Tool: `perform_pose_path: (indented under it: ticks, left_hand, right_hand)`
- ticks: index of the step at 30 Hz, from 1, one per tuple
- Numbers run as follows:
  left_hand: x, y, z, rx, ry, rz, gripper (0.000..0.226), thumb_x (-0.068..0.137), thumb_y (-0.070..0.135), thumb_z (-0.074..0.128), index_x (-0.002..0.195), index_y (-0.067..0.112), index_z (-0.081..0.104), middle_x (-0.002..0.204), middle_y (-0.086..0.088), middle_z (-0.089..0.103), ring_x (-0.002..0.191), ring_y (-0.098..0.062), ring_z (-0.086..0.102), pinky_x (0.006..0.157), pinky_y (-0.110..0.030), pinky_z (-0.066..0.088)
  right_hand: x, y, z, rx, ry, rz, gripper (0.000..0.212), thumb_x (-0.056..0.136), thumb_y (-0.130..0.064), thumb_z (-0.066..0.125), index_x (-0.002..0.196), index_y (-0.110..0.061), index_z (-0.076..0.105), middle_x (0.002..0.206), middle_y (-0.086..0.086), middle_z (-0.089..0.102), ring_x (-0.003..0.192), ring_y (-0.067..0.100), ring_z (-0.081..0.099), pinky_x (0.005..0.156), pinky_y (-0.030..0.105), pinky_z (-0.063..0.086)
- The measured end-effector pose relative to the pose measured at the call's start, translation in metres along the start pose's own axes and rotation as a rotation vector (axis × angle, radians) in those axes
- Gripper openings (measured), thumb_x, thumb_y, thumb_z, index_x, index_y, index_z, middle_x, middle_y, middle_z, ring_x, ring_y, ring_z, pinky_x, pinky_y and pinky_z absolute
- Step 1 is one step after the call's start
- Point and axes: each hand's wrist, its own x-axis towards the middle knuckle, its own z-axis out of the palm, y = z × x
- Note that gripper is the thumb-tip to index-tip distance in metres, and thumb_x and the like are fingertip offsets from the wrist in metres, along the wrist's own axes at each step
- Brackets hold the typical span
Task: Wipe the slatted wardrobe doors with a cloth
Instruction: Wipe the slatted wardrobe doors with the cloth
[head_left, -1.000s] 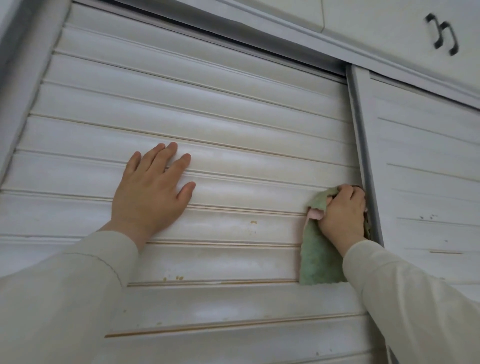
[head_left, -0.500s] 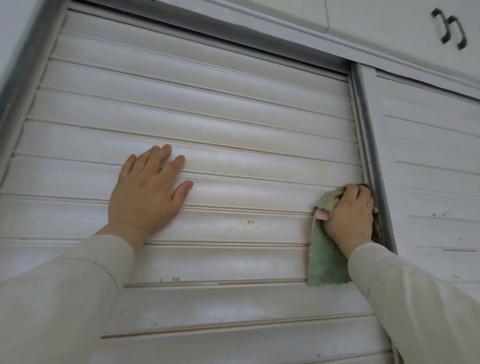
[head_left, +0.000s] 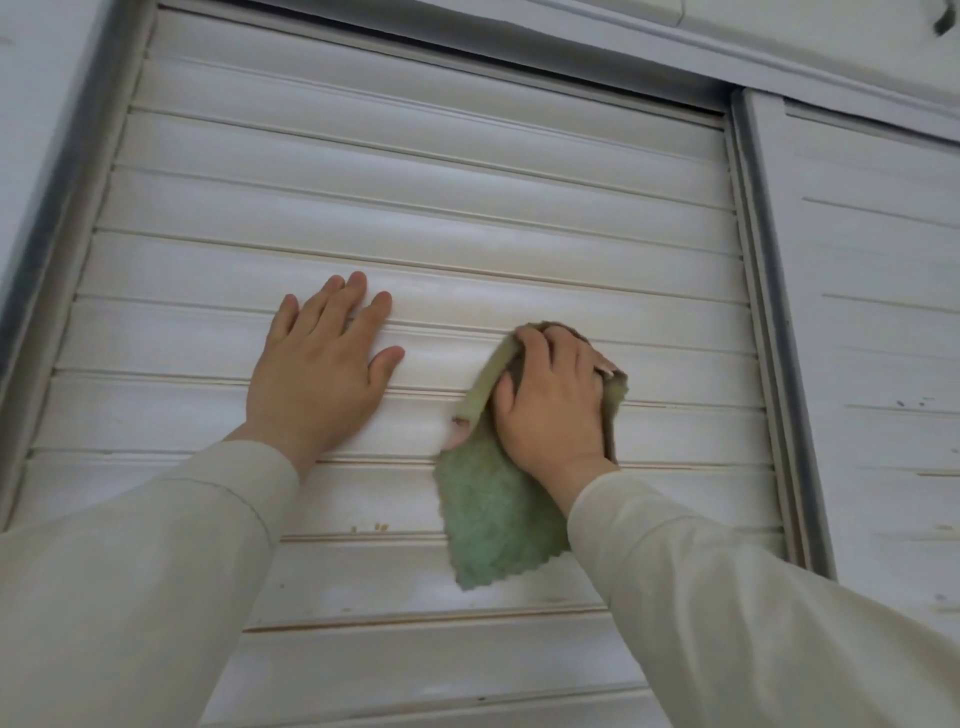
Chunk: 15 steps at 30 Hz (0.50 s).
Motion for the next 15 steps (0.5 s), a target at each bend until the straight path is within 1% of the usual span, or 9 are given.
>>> perform_pose_path:
  ticks: [3, 5, 6, 7, 8, 10, 12, 13, 15]
  left_hand:
    - [-0.001, 0.000, 0.001, 0.004, 0.000, -0.005, 0.063, 0.097, 0.054, 0.025, 0.151, 0.024, 0.038, 0.161, -0.005, 0.029, 0.149, -0.025, 0.023, 0.120, -0.052, 0.015]
    - [-0.001, 0.001, 0.002, 0.003, 0.005, -0.011, 0.063, 0.097, 0.054, 0.026, 0.151, 0.024, 0.037, 0.161, -0.005, 0.029, 0.149, -0.025, 0.022, 0.120, -0.052, 0.014]
    - [-0.001, 0.001, 0.002, -0.003, 0.012, -0.016, 0.063, 0.097, 0.054, 0.026, 0.151, 0.024, 0.038, 0.161, -0.005, 0.029, 0.149, -0.025, 0.022, 0.120, -0.052, 0.014]
    - [-0.001, 0.003, 0.003, -0.008, 0.011, -0.020, 0.063, 0.096, 0.054, 0.026, 0.151, 0.024, 0.037, 0.161, -0.005, 0.029, 0.149, -0.024, 0.022, 0.120, -0.052, 0.014]
    - [0.000, 0.004, 0.003, -0.003, 0.011, -0.017, 0.063, 0.096, 0.054, 0.026, 0.151, 0.024, 0.037, 0.161, -0.005, 0.029, 0.149, -0.024, 0.021, 0.120, -0.053, 0.014]
    - [0.000, 0.008, 0.005, 0.000, 0.015, -0.011, 0.064, 0.096, 0.054, 0.025, 0.151, 0.023, 0.037, 0.161, -0.006, 0.029, 0.149, -0.025, 0.021, 0.120, -0.053, 0.015]
    - [0.000, 0.009, 0.006, 0.003, 0.020, -0.010, 0.063, 0.097, 0.054, 0.025, 0.150, 0.023, 0.037, 0.161, -0.006, 0.029, 0.149, -0.025, 0.021, 0.120, -0.054, 0.015]
    - [0.001, 0.010, 0.007, 0.001, 0.023, -0.010, 0.062, 0.098, 0.053, 0.026, 0.150, 0.022, 0.038, 0.161, -0.006, 0.029, 0.149, -0.025, 0.021, 0.120, -0.054, 0.015]
    - [0.000, 0.010, 0.009, 0.002, 0.026, -0.008, 0.059, 0.100, 0.051, 0.028, 0.150, 0.022, 0.038, 0.160, -0.006, 0.030, 0.149, -0.026, 0.022, 0.120, -0.054, 0.016]
  right_hand:
    - [-0.003, 0.054, -0.007, -0.063, 0.020, 0.217, 0.055, 0.090, -0.040, 0.044, 0.138, -0.013, 0.044, 0.140, 0.015, 0.042, 0.127, 0.036, 0.035, 0.108, 0.048, 0.028]
    - [-0.010, 0.100, -0.020, -0.076, -0.031, 0.429, 0.070, 0.087, -0.046, 0.044, 0.145, -0.009, 0.034, 0.146, 0.019, 0.033, 0.133, 0.037, 0.029, 0.110, 0.049, 0.025]
    - [-0.015, 0.120, -0.028, -0.077, -0.062, 0.499, 0.078, 0.084, -0.048, 0.045, 0.148, -0.007, 0.028, 0.149, 0.021, 0.028, 0.136, 0.038, 0.025, 0.110, 0.049, 0.025]
    - [-0.020, 0.136, -0.033, -0.072, -0.100, 0.541, 0.082, 0.084, -0.044, 0.048, 0.151, -0.006, 0.023, 0.151, 0.021, 0.024, 0.139, 0.038, 0.023, 0.110, 0.050, 0.025]
    - [-0.022, 0.146, -0.035, -0.062, -0.138, 0.569, 0.080, 0.088, -0.035, 0.053, 0.154, -0.007, 0.017, 0.154, 0.021, 0.019, 0.141, 0.038, 0.020, 0.111, 0.050, 0.024]
    - [-0.021, 0.152, -0.032, -0.076, -0.194, 0.605, 0.075, 0.095, -0.016, 0.049, 0.156, -0.006, 0.006, 0.159, 0.021, 0.008, 0.146, 0.037, 0.012, 0.116, 0.046, 0.018]
    - [-0.020, 0.139, -0.026, -0.141, -0.202, 0.580, 0.072, 0.097, -0.009, 0.043, 0.155, -0.002, 0.001, 0.161, 0.021, 0.002, 0.149, 0.036, 0.006, 0.118, 0.040, 0.010]
    - [-0.020, 0.125, -0.024, -0.192, -0.217, 0.540, 0.074, 0.097, -0.013, 0.044, 0.155, -0.001, -0.001, 0.162, 0.021, 0.001, 0.149, 0.036, 0.004, 0.118, 0.038, 0.007]
    - [-0.029, 0.091, -0.021, -0.233, -0.252, 0.388, 0.080, 0.094, -0.028, 0.046, 0.155, -0.001, 0.001, 0.162, 0.022, 0.003, 0.149, 0.037, 0.005, 0.119, 0.038, 0.004]
